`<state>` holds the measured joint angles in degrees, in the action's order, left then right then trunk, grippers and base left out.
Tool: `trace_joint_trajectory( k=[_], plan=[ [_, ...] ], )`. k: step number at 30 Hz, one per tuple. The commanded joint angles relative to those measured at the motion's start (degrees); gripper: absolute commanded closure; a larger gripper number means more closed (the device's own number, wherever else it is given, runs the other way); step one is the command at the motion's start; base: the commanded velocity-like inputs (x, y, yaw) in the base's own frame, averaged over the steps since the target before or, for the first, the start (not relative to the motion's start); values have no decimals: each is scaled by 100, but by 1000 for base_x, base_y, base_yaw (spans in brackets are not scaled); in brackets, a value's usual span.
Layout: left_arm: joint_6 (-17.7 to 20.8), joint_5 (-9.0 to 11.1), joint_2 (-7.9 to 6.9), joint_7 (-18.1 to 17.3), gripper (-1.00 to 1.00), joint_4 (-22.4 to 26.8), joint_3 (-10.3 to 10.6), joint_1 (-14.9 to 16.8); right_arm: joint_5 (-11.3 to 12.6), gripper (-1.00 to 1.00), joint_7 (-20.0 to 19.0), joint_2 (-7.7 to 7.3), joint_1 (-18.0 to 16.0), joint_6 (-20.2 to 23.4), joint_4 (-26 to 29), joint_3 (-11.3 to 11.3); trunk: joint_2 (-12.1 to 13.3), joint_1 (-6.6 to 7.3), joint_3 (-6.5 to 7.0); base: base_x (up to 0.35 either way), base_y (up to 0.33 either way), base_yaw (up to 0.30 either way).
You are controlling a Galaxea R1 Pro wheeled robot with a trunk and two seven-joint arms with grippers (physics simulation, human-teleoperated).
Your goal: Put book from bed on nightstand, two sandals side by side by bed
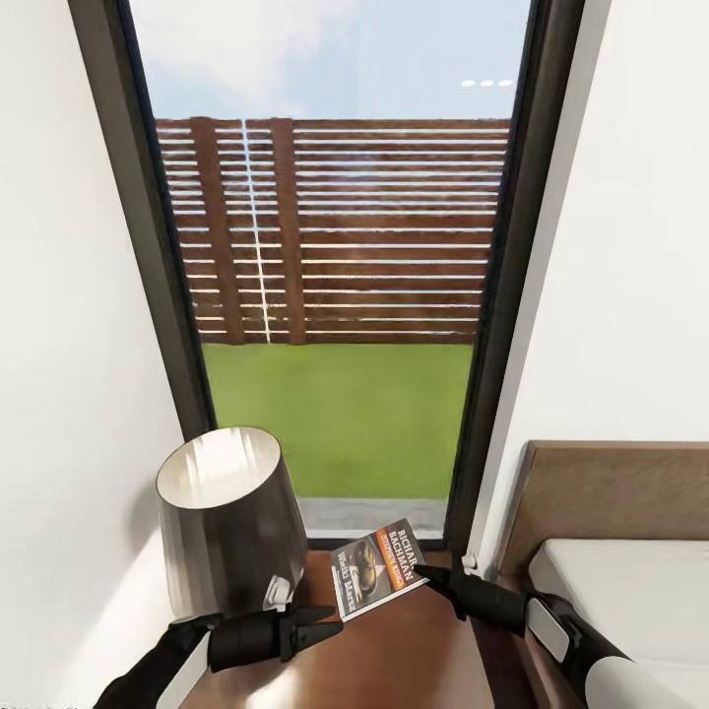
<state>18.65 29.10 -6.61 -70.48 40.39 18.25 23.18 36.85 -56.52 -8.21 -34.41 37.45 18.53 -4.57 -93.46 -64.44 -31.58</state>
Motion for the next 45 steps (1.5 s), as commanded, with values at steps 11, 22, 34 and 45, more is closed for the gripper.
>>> trace_joint_trajectory(
  k=[11,22,34,45],
  plan=[
    [60,52,-7,0,-100,-20,29,5,67,100,-5,-5,-4,27,-4,-44,-446,-242,-204,0,0,0],
    [60,58,-4,7,-100,-31,29,9,63,100,-8,-5,-5,26,-3,-44,-687,-374,-312,0,0,0],
    [60,60,-7,8,-100,-32,29,5,68,100,-17,-5,-4,26,-7,-35,-1047,-571,-473,0,0,0],
    [60,58,-1,8,-100,-32,29,6,68,100,-17,-5,-4,26,-7,-35,-1489,-813,-671,0,0,0]
  ],
)
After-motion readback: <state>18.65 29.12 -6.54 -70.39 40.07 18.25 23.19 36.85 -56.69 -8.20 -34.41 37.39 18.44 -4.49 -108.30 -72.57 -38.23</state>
